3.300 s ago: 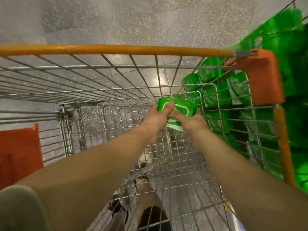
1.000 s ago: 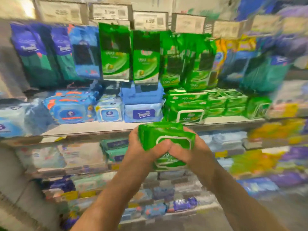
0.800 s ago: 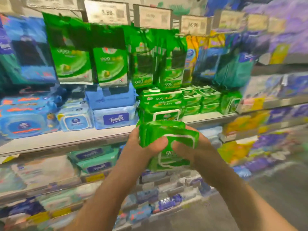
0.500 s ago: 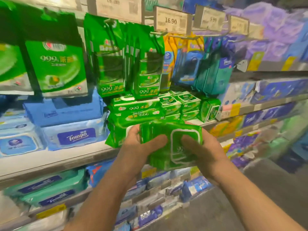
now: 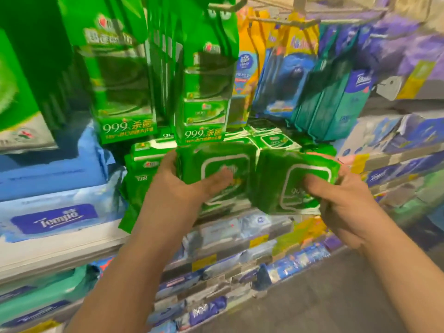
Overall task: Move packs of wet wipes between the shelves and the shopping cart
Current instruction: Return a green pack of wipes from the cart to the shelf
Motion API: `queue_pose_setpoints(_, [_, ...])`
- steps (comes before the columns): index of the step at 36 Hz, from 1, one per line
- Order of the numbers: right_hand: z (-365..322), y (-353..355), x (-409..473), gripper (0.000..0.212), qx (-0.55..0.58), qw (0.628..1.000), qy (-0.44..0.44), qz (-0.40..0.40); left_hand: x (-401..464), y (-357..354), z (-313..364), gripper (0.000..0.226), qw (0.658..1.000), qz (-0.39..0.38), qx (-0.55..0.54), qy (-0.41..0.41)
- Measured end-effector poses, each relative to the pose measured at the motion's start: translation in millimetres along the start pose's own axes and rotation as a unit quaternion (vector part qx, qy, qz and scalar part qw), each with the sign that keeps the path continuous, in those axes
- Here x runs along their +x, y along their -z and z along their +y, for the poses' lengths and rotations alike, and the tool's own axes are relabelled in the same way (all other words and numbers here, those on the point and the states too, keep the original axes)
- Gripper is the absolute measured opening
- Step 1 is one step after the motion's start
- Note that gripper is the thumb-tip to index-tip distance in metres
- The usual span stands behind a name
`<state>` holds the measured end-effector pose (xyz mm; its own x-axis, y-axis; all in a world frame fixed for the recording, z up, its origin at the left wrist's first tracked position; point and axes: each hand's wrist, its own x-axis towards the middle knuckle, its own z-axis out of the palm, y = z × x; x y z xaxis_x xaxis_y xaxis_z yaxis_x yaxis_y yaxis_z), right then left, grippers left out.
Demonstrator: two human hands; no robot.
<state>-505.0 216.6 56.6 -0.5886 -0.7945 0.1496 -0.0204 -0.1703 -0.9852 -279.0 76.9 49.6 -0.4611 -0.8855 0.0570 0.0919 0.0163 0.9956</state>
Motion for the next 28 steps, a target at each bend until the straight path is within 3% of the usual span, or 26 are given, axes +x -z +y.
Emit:
queue_pose_setpoints(2, [3.6,11.0,11.2,0.108,-0.024,0.999,-0.001,0.039,4.2,-2.8,0.8,0.095,0.999,0.033,0.008,0.003])
queue_pose_setpoints(4, [7.4,18.7,23.9,0.095,-0.077,0.995,0.004,0.066,6.9,-5.9,0.0,0.078,0.999,0.045,-0.008,0.004])
queue_pose_setpoints(6, [12.8,21.7,37.0,0.078,-0.108,0.992,0.015,0.058,7.0,-11.5,-1.2,0.063,0.998,0.060,-0.026,-0.001])
queue_pose_setpoints(9, [25.7,25.0,55.2,0.074,-0.101,0.995,0.021,0.019,5.2,-20.0,-0.2,0.053,0.997,0.054,-0.047,-0.004])
queue_pose_setpoints(11, [33.9,28.2,64.5,0.071,-0.128,0.991,0.034,-0.008,6.2,-24.5,-2.1,0.058,0.996,0.071,-0.051,-0.002])
queue_pose_setpoints(15, [53.3,31.0,81.4,0.070,-0.223,0.972,0.040,-0.059,4.8,-37.3,-4.8,0.098,0.984,0.161,-0.075,0.000])
queue_pose_setpoints(20, [72.3,19.2,88.2,0.065,-0.273,0.952,0.059,-0.124,-2.6,-57.8,-1.2,0.070,0.978,0.182,-0.105,-0.012])
queue_pose_setpoints(24, [82.5,9.5,88.4,0.079,-0.393,0.906,0.115,-0.106,-4.0,-68.0,-1.0,0.101,0.975,0.189,-0.114,-0.018])
queue_pose_setpoints(28, [83.3,7.4,84.5,0.093,-0.360,0.922,0.086,-0.117,-4.0,-78.7,1.1,0.081,0.977,0.182,-0.107,-0.023])
